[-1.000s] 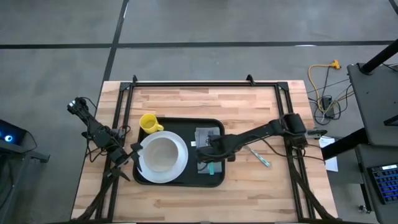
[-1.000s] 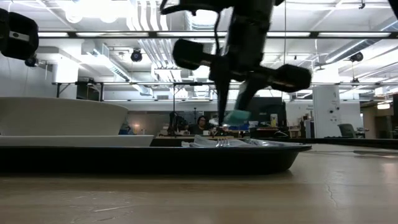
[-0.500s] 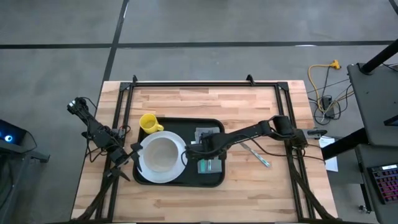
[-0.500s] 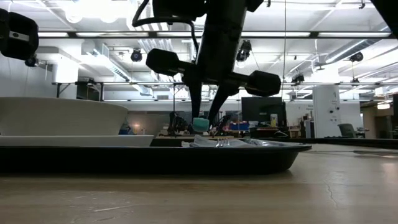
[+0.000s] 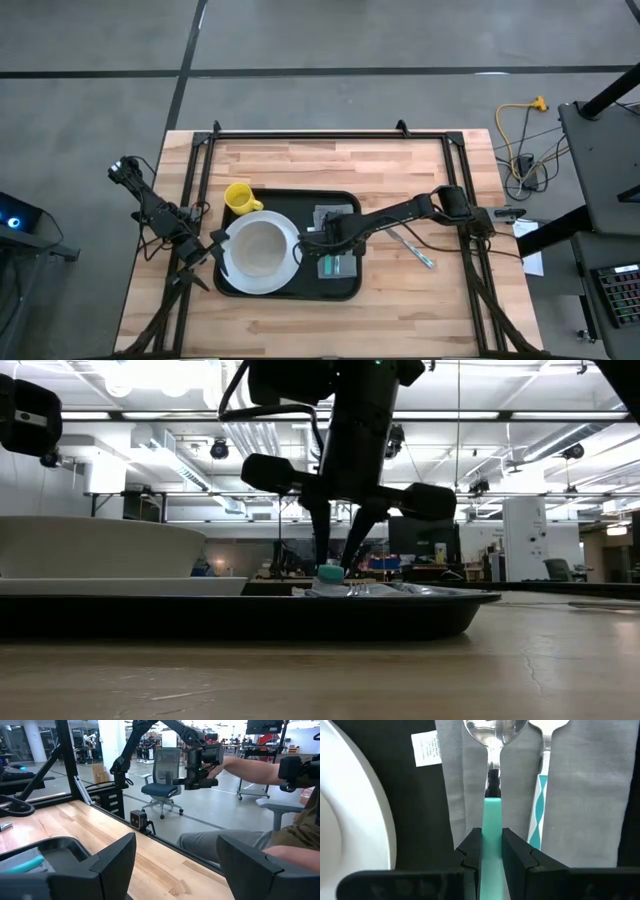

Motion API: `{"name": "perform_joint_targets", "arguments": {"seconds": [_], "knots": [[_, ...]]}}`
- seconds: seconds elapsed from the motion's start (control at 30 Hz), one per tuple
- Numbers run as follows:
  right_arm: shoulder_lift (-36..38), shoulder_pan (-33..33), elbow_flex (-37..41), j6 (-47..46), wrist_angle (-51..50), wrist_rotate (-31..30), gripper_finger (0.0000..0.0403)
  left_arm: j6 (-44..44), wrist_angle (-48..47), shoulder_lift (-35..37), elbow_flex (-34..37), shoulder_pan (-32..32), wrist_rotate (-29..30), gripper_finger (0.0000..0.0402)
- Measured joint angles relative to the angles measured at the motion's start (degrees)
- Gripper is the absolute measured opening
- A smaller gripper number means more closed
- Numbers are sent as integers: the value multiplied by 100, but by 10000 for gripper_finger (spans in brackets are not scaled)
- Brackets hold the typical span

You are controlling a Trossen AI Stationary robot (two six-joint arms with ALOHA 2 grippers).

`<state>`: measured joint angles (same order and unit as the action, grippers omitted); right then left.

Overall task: Set up tray
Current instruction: Put the green spoon on the gray napkin to the left of the white and blue fork

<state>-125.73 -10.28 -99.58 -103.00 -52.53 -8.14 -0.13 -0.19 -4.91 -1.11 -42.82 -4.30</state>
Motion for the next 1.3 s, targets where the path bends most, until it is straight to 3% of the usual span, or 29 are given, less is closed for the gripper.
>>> {"name": "perform_joint_targets", "arguments": {"seconds": [1.03,1.3], "knots": [[13,-2,692,133,783,-103,39,0,0,0,-1,-1,-1,255],[13,-2,698,-28,822,-110,117,1,0,0,1,1,0,255]]}}
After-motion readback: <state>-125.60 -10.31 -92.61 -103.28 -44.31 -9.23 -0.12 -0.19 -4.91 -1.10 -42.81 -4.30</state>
